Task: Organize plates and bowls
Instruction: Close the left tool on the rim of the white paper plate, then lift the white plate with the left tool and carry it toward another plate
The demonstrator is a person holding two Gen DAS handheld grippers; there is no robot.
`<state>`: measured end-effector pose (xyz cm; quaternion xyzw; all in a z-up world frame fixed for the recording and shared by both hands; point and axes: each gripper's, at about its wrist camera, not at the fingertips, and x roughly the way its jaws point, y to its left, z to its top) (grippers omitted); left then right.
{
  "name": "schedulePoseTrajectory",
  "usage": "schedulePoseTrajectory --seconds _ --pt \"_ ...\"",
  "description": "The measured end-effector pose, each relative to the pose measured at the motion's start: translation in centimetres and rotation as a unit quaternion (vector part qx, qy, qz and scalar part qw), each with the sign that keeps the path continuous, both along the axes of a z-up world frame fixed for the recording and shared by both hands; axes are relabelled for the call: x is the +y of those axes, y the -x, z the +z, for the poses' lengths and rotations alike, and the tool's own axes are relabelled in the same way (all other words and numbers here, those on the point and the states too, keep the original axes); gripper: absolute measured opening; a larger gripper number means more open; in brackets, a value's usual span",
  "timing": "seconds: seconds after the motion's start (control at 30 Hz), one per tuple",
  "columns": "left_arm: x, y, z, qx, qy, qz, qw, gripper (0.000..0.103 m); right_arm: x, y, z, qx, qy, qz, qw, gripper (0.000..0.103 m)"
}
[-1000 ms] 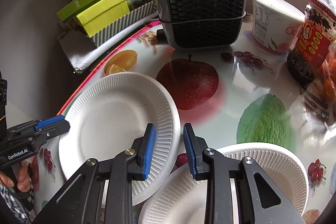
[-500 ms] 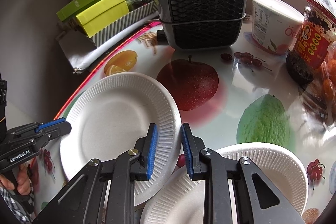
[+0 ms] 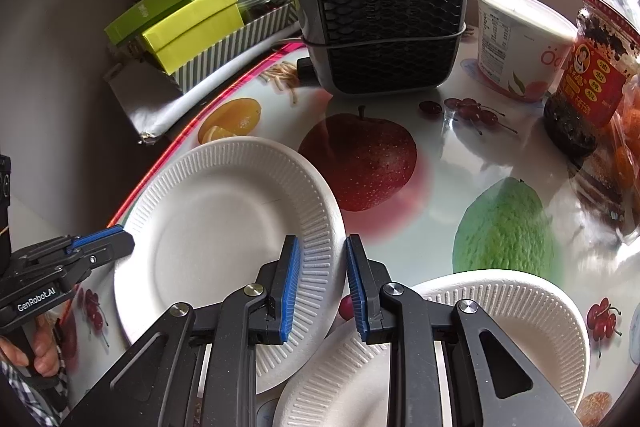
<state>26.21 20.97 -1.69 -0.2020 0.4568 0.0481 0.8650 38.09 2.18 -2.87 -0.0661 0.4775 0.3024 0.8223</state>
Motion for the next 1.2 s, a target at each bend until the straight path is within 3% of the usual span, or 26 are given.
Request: schedulePoseTrajectory --seconds 0.73,1.2 --pt "0.0 1.8 2.1 -0.013 -0.004 -0.002 0.9999 0.020 -0.7 2.1 2.9 -0.012 -0.010 -0.001 1.000 0.021" --pt "-1.5 5.0 4.2 -0.027 -0.005 -0.013 0.9995 0.020 -2.7 5.9 5.6 -0.028 -0.013 -0.006 0.999 0.020"
